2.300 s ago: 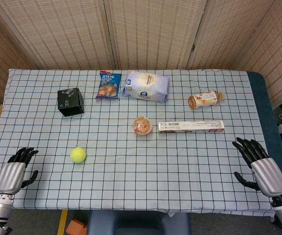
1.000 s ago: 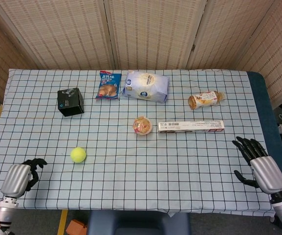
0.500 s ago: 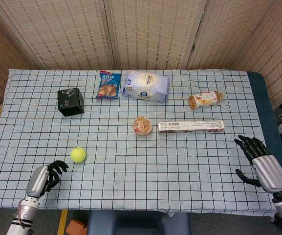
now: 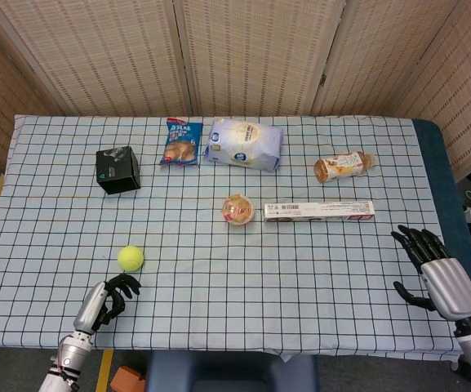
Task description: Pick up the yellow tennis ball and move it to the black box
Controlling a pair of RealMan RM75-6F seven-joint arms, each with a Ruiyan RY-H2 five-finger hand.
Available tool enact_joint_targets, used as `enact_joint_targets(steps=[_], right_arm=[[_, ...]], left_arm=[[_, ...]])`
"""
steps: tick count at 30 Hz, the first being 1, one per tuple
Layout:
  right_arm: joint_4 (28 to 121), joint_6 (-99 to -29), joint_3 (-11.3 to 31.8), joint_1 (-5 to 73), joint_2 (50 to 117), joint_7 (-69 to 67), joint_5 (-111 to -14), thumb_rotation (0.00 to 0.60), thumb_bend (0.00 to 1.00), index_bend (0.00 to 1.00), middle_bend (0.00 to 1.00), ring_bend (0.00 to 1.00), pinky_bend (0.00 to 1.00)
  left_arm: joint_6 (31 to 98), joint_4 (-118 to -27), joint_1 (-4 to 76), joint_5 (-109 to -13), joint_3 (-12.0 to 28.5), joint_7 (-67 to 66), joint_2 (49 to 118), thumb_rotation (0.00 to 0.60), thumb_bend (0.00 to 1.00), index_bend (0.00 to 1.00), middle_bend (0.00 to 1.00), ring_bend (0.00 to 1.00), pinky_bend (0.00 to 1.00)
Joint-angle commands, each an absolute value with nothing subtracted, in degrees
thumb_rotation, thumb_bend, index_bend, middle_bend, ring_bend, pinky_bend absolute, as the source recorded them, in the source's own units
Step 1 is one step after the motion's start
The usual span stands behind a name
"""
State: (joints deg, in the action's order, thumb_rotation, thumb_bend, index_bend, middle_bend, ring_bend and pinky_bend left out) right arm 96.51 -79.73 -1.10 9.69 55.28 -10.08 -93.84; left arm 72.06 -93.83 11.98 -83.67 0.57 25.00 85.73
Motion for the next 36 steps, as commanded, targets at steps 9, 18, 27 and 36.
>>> enact_joint_targets(steps=[9,18,27,36], right_arm=[[96.5,-79.6,-1.0,9.7,55.3,-10.2,-93.7,0.600,0.26,0.04,0.00,0.00,0.00],[96.5,-79.2,-1.0,9.8,55.3,-10.3,-93.5,0.600,0.26,0.04,0.00,0.00,0.00],[96.5,-78.9,-1.0,9.9,55.3,-10.2,-93.4,0.600,0.26,0.04,0.00,0.00,0.00],[96.5,-78.7,-1.0,10.0,55.3,-10.1,-93.2,0.600,0.26,0.04,0.00,0.00,0.00]], left_arm=[[72.5,-86.7,12.7,-81.8,3.2,27.9,92.3,0.600,1.00,0.42,0.44,0.47,0.75],[71.2,-83.4,13.6,-80.7,3.7,27.4,94.9,0.600,1.00,0.42,0.44,0.47,0.75],[70.8,-80.7,14.4,-78.5,5.4,22.4,97.3,0.600,1.00,0.42,0.44,0.47,0.75],[69.3,-79.3,15.4,-77.2,6.3,21.1,98.1,0.600,1.00,0.42,0.44,0.47,0.75]])
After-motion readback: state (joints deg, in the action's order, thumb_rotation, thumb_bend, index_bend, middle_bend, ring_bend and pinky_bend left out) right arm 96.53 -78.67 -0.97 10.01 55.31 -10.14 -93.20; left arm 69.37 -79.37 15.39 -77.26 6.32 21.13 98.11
